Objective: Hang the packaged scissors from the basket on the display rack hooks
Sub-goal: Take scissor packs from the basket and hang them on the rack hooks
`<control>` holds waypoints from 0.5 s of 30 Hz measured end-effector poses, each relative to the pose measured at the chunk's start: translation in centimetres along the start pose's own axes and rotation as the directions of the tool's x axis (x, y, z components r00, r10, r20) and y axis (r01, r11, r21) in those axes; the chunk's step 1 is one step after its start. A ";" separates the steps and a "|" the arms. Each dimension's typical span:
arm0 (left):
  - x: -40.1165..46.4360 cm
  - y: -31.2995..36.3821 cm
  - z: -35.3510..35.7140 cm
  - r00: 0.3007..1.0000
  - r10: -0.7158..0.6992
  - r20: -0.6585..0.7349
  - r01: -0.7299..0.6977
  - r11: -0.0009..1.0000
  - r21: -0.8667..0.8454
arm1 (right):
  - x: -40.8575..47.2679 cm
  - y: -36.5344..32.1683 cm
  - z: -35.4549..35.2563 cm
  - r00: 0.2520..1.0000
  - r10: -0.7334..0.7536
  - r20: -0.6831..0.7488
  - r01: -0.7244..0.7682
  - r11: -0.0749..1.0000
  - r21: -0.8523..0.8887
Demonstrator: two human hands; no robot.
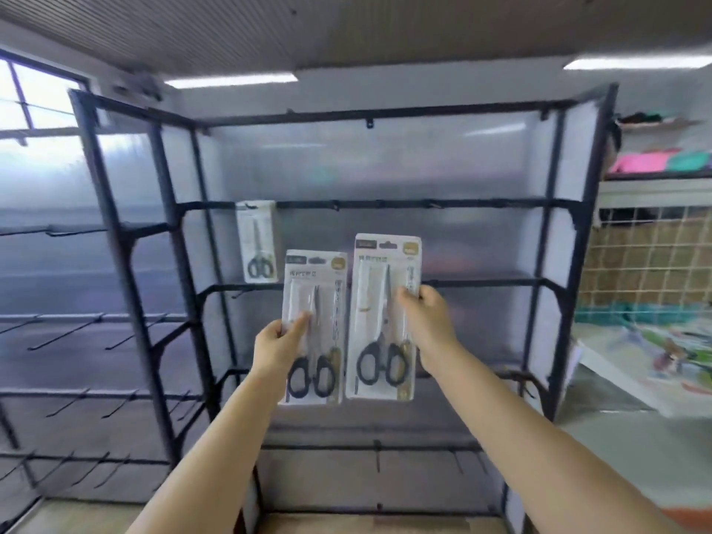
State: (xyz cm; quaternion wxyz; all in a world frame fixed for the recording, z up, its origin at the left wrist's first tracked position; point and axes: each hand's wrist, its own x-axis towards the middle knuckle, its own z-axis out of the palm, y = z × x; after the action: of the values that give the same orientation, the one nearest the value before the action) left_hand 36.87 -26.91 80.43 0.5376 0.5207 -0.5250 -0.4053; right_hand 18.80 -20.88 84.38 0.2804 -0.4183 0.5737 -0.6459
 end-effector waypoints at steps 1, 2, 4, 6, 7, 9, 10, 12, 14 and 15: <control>0.7 -0.3 -1.5 1.000 -0.011 -0.021 0.011 1.000 -0.003 | 0.1 0.1 2.0 1.000 0.005 0.018 -0.005 1.000 0.003; 1.4 -0.8 -3.0 0.999 -0.019 -0.035 0.019 1.000 -0.009 | 0.2 0.4 4.0 0.999 0.015 0.030 -0.015 1.000 -0.003; 3.1 -1.8 -5.6 0.997 -0.043 -0.057 0.042 0.999 -0.023 | 0.4 1.3 7.5 0.998 0.034 0.046 -0.033 0.999 -0.026; 5.0 -3.1 -7.8 0.995 -0.066 -0.070 0.064 0.998 -0.025 | 0.8 2.5 10.7 0.996 0.063 0.070 -0.059 0.997 -0.051; 6.0 -3.8 -8.8 0.995 -0.070 -0.070 0.068 0.997 -0.022 | 1.0 3.3 12.2 0.994 0.076 0.080 -0.071 0.995 -0.063; 8.0 -5.1 -10.5 0.995 -0.076 -0.070 0.075 0.997 -0.022 | 1.5 4.7 15.2 0.992 0.090 0.089 -0.081 0.992 -0.097; 8.9 -5.7 -11.4 0.994 -0.082 -0.069 0.081 0.996 -0.029 | 1.8 5.4 16.5 0.991 0.094 0.093 -0.082 0.989 -0.119; 10.5 -6.7 -12.9 0.994 -0.092 -0.067 0.089 0.995 -0.052 | 2.4 6.5 18.9 0.990 0.108 0.093 -0.094 0.985 -0.143; 11.9 -7.4 -14.3 0.992 -0.111 -0.062 0.108 0.993 -0.053 | 3.0 7.1 21.1 0.989 0.125 0.081 -0.112 0.983 -0.143; 12.7 -7.7 -14.9 0.991 -0.116 -0.063 0.113 0.992 -0.048 | 3.4 7.3 22.1 0.989 0.128 0.072 -0.117 0.983 -0.141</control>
State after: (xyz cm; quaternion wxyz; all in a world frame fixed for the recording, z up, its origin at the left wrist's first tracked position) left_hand 53.95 -38.39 76.04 0.5419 0.5509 -0.4672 -0.4296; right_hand 35.31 -36.23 77.78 0.3133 -0.4261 0.6295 -0.5692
